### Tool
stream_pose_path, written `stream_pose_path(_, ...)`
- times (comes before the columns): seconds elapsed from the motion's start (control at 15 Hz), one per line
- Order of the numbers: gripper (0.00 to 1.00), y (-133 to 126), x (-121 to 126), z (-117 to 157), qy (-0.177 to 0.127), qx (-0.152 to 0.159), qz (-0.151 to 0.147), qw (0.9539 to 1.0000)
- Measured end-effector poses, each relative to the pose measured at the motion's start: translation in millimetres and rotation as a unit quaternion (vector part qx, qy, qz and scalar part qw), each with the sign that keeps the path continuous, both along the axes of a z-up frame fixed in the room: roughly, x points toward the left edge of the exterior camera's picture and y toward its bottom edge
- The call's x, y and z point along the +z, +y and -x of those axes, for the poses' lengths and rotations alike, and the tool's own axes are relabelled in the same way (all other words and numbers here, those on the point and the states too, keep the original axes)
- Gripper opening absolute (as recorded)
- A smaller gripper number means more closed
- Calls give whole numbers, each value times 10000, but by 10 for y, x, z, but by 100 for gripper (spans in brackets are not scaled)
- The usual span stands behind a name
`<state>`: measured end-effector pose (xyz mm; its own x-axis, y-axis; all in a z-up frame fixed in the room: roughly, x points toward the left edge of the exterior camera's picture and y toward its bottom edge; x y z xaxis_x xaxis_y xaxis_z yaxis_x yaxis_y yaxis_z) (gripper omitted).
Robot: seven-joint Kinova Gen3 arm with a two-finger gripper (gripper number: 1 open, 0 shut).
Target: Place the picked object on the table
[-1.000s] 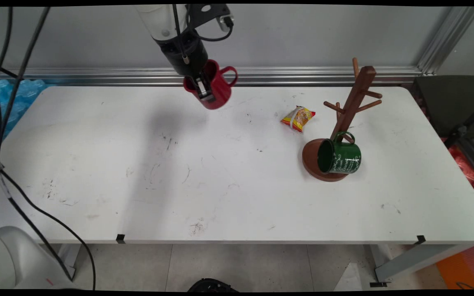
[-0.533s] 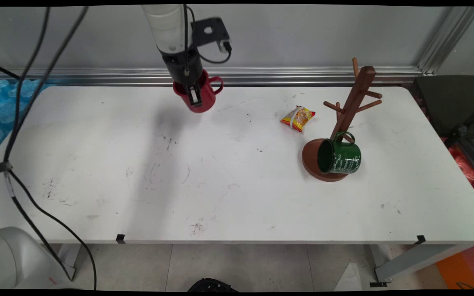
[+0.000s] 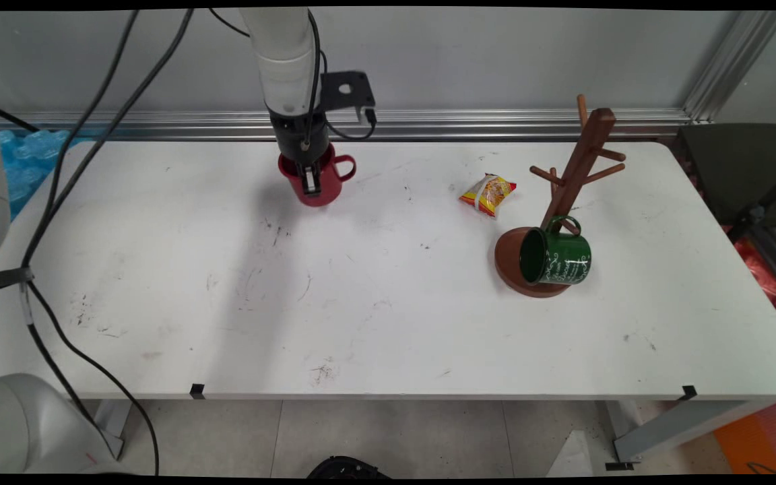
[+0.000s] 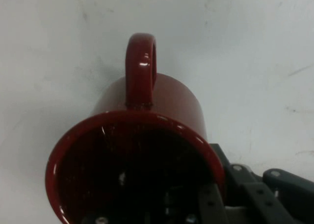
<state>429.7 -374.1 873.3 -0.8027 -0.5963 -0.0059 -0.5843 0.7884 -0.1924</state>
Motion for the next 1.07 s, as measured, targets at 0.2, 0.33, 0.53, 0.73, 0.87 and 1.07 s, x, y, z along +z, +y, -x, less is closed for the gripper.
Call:
stream_pose_path(0.2,0,-35,-138,-32,-97,-42,-190,9998)
stream_pose_path(0.33,0,-63,-214,-28,-133,-53,-301,9994)
stream_pose_path(0.53,0,-92,-308,-16,-167,-37,-436,9989)
stream_pose_path(0.73,0,-122,-383,3,-189,-32,-532,9984)
stream_pose_path(0.87,0,-139,-424,13,-196,-26,-577,9981)
stream_pose_path(1.07,0,-158,-477,29,-183,11,-632,9978)
